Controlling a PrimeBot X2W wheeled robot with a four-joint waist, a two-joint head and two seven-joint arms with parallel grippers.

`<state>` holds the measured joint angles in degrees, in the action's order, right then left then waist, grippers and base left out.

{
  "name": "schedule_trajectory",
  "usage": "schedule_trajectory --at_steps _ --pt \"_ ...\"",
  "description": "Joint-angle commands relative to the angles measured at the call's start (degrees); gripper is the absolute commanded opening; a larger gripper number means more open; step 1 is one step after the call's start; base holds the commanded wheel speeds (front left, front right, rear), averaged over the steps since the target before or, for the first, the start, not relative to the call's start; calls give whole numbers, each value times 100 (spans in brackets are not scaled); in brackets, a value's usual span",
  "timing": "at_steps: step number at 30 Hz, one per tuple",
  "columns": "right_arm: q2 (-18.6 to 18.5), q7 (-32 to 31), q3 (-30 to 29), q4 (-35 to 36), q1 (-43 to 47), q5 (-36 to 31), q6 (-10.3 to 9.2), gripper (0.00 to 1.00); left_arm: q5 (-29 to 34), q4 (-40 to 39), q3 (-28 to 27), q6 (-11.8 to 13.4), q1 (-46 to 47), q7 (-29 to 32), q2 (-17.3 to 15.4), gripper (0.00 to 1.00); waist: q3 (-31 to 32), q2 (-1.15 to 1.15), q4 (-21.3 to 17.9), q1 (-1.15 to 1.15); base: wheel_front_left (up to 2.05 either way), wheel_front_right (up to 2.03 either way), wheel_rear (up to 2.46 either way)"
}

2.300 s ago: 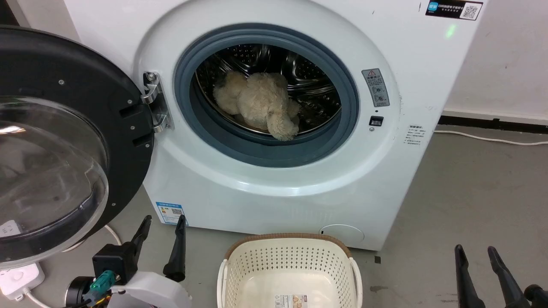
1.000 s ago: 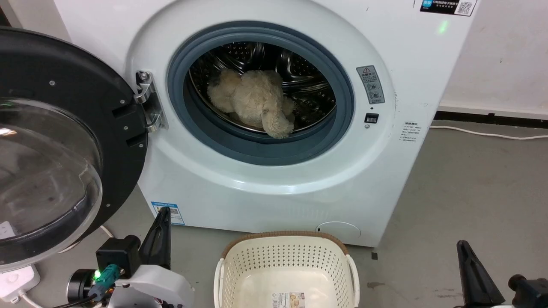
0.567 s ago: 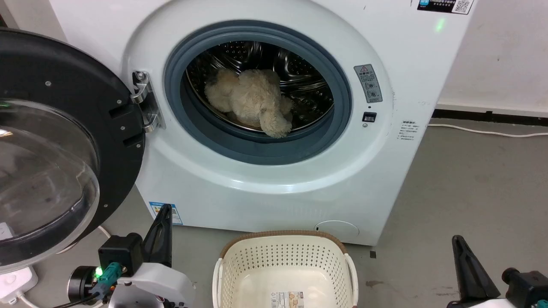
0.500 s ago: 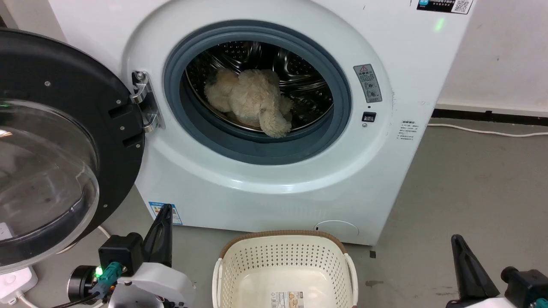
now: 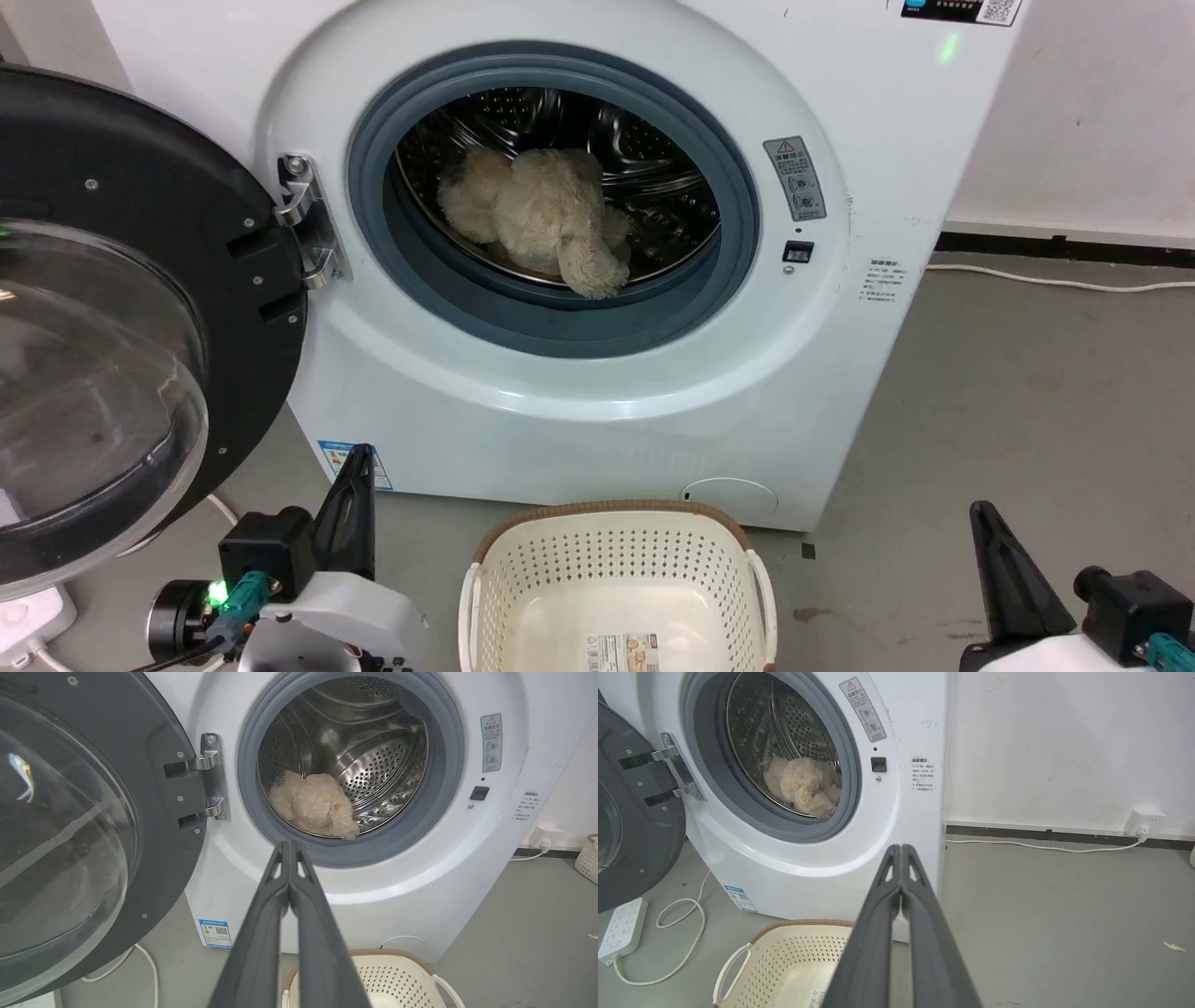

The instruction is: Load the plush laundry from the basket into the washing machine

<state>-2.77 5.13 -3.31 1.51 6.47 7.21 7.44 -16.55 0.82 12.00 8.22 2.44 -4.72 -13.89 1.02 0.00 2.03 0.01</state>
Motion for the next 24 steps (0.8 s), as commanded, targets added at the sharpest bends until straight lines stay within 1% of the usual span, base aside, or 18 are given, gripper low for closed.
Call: schedule_trajectory --at_steps 1,24 --pt "-5 -29 21 -29 -101 -63 2 0 101 -23 -62 -46 -83 24 53 0 -2 0 -4 0 0 0 0" --pt "-7 -211 138 -75 -307 -311 3 0 686 -45 -491 -338 -144 193 448 0 -40 0 -79 0 0 0 0"
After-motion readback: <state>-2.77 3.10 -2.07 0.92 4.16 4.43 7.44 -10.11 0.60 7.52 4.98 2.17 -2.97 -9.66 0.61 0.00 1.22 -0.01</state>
